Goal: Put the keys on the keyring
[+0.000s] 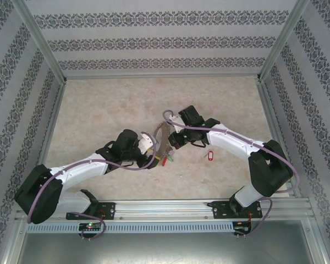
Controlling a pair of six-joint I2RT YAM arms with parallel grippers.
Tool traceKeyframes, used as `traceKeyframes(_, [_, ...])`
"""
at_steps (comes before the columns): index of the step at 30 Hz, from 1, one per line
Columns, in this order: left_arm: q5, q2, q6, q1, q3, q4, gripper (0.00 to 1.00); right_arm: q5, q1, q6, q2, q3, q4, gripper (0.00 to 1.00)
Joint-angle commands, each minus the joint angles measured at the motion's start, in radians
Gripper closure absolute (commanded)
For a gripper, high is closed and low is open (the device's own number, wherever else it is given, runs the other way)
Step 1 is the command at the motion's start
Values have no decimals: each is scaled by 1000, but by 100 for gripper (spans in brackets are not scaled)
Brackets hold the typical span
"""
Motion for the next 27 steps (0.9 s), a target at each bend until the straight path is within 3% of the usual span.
traceKeyframes(1, [-36,22,40,-33,2,86,31,-25,-4,33,-17,8,13,100])
traceKeyframes(11, [-224,141,70,-140,9,186,27,-103,-24,84,-52,6,41,100])
traceKeyframes(17, [-338,189,62,-153,-30,313,31,-130,-29,100,-64,-12,64,100])
traceKeyframes(23, [-382,206,108,-152,-22,291,52,-151,-33,42,-89,-33,68,100])
traceKeyframes(27, [-403,201,123,-147,-8,270,78,-166,-38,-11,-93,-38,42,100])
